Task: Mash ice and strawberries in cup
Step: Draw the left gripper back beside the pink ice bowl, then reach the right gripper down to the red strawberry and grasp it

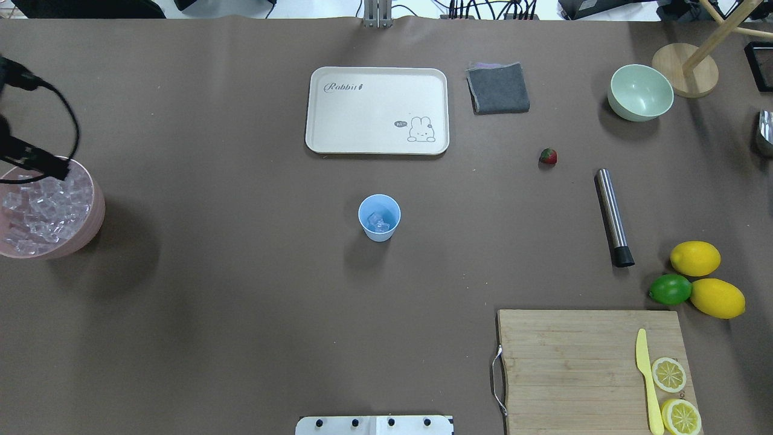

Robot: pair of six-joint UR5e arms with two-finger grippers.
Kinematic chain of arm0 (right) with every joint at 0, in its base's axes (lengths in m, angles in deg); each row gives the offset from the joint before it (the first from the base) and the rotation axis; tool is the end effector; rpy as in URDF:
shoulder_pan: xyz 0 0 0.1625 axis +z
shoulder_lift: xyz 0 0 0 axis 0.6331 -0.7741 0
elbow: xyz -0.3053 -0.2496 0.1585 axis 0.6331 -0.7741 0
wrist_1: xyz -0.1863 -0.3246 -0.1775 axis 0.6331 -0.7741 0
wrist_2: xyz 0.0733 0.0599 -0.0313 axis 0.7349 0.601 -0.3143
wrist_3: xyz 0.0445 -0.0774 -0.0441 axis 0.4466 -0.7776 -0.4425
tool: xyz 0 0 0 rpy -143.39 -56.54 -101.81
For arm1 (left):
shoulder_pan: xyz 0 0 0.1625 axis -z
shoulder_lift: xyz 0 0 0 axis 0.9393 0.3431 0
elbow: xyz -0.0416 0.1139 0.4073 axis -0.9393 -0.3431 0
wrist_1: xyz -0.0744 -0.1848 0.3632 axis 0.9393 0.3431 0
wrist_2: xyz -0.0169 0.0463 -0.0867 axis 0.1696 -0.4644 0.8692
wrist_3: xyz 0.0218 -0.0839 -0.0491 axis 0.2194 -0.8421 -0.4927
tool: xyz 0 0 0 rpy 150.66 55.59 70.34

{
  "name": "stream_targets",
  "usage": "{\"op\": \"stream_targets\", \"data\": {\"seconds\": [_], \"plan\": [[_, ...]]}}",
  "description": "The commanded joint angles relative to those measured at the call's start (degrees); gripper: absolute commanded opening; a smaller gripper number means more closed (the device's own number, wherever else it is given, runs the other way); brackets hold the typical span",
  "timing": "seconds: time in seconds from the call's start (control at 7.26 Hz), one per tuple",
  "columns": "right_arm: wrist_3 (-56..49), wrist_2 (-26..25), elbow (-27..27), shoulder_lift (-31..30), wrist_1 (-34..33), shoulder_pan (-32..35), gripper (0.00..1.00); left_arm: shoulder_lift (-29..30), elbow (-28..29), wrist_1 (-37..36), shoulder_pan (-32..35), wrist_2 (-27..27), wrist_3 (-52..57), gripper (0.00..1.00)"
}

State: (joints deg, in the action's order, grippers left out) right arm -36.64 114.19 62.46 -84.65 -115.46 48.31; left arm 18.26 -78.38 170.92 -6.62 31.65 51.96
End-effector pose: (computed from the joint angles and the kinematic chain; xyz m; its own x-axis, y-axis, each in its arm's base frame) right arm 0.0385 -0.3878 0.5530 0.6028 -0.2593 0.7546 -0.0183 0.9410 0.3379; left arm 0.1392 -0.4734 0.4317 0.7894 0.3307 -0.5172 -0.1791 0.9299 0.3211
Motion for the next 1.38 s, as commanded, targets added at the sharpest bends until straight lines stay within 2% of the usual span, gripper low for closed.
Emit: {"op": "stream_targets", "data": {"seconds": [0.0,0.28,0.41,0.55,0.96,1.24], "plan": [[-0.38,-0.12,-0.01,-0.06,0.03,-0.04,1.0,-8.42,4.78,-0.05,16.85,6.91,23.19,0.99],[-0.12,-0.38,-0.09,-0.06,0.03,-0.04,1.0,-10.46,13.39,-0.05,26.74,9.04,37.81,0.99],[0.76,-0.38,-0.09,0.29,-0.32,-0.13,1.0,-10.64,15.25,-0.05,32.96,9.31,39.27,0.99],[4.16,-0.82,-0.01,0.82,-0.32,-1.96,1.0,-10.73,15.09,0.04,33.89,9.31,39.29,0.99],[21.54,-9.76,-0.88,9.32,-0.41,-15.29,1.0,-10.73,14.92,0.21,33.98,9.31,39.29,0.99],[25.2,-13.55,-5.95,18.44,-0.58,-21.64,1.0,-10.73,14.83,0.3,33.98,9.31,39.38,0.99]]}}
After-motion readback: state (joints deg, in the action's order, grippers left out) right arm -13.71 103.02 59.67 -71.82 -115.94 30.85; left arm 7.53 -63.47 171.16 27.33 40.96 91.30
